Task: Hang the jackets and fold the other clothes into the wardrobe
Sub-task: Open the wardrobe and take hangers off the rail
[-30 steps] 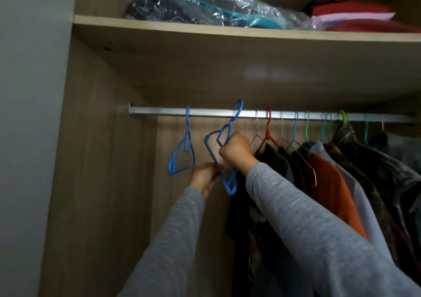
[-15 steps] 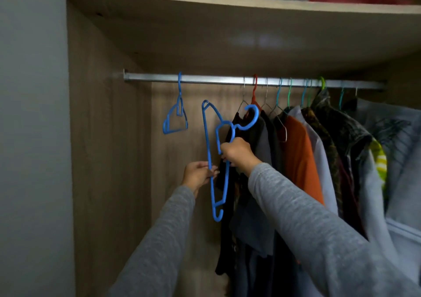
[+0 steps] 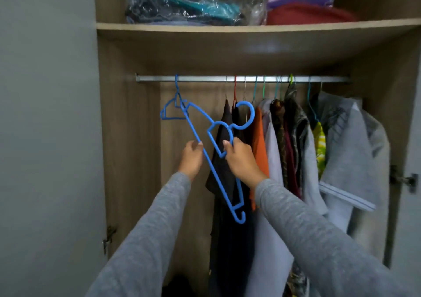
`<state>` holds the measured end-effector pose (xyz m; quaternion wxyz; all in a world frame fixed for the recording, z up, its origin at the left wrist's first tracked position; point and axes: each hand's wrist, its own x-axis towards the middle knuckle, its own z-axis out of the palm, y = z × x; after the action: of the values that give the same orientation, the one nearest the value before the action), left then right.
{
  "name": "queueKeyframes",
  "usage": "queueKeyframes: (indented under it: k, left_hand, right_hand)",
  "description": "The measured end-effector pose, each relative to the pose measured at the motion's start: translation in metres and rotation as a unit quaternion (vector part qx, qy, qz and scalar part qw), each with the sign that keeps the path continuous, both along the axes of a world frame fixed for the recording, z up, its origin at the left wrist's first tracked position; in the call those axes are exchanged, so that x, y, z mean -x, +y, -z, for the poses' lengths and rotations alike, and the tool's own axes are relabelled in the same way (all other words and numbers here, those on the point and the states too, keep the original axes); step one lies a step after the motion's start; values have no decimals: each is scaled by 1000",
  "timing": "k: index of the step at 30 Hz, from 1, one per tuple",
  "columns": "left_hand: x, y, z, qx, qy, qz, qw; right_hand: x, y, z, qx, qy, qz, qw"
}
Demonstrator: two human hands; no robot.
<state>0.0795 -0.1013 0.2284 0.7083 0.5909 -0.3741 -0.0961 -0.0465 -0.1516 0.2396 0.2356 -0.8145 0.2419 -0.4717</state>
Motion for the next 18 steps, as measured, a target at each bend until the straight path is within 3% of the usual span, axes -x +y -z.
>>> queueKeyframes:
  k: [4, 9, 11, 18]
  left_hand:
    - [69, 40, 15, -3, -218, -184, 958]
    - [145, 84, 67, -59, -457, -209, 863]
    - [167, 102, 96, -116, -481, -187, 849]
    - [212, 205, 131, -268, -421, -95, 861]
  right_hand:
    - [77, 21, 25, 36, 17, -29, 999]
    - [167, 37, 60, 51, 61, -78, 994]
    - [197, 45, 79, 63, 93, -92, 989]
    - [237, 103, 111, 108, 196, -159, 961]
